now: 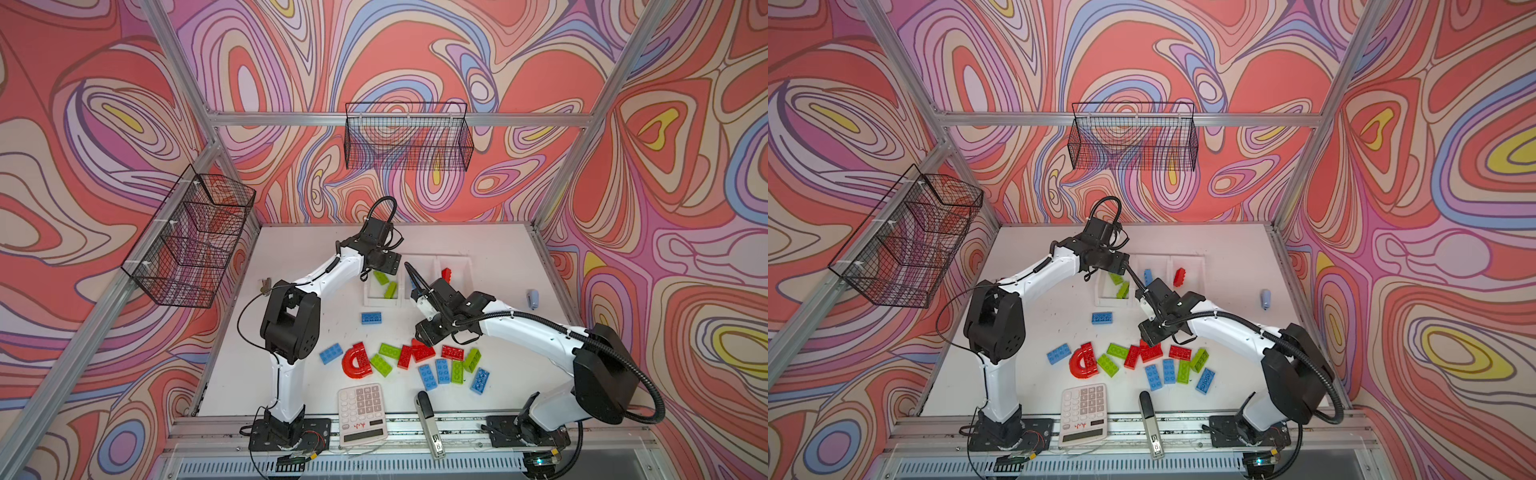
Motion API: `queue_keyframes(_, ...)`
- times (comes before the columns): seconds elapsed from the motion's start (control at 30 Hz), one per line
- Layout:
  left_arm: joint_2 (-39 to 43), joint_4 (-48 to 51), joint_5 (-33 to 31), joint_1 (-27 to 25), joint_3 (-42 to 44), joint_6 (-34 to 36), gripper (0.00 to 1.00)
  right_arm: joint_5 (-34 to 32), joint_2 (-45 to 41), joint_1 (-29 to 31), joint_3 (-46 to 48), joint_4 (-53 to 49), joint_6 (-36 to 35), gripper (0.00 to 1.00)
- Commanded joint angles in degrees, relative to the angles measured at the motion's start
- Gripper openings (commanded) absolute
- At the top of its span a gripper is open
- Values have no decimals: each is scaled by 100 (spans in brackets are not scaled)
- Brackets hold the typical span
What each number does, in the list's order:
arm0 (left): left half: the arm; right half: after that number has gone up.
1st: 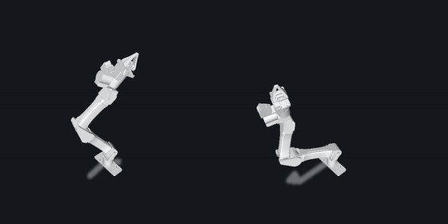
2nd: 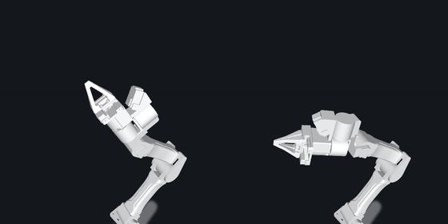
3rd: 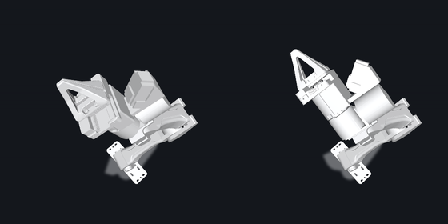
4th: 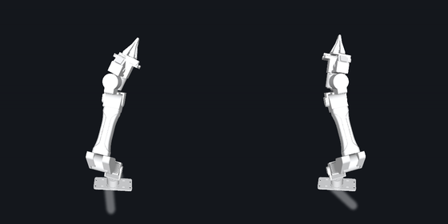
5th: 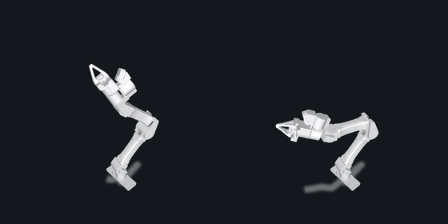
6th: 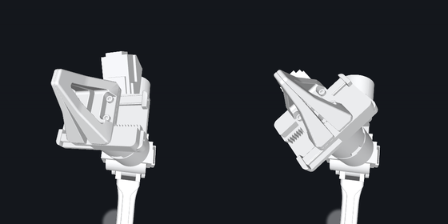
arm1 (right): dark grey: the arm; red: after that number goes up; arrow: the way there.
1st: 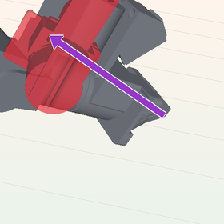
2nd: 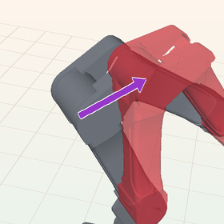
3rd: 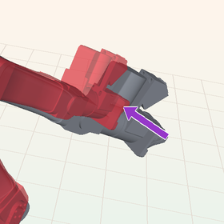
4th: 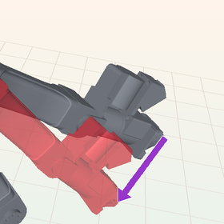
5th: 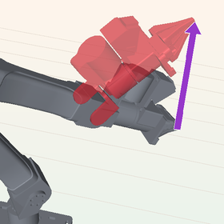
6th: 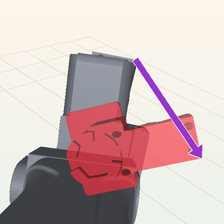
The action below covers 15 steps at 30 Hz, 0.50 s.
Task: Sort the legos into containers by color
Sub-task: 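Drop the lime-green brick into the nearest compartment while the right gripper lowers to red bricks, then grasp a red brick from the pile with the right gripper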
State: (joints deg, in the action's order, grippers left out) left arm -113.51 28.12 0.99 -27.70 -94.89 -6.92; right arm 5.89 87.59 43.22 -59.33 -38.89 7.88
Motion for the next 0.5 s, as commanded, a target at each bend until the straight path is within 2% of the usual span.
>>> queue_keyframes(0.0,734,-181,-113,113,391,-152,85,-336,248,187,-35,-271,-305,61)
queue_keyframes(0.27,2711,-1052,-10,645,2267,-364,84,-442,570,316,-112,-164,-539,61)
queue_keyframes(0.47,3644,-969,86,1003,3164,-706,84,-739,1049,336,-345,-180,-866,61)
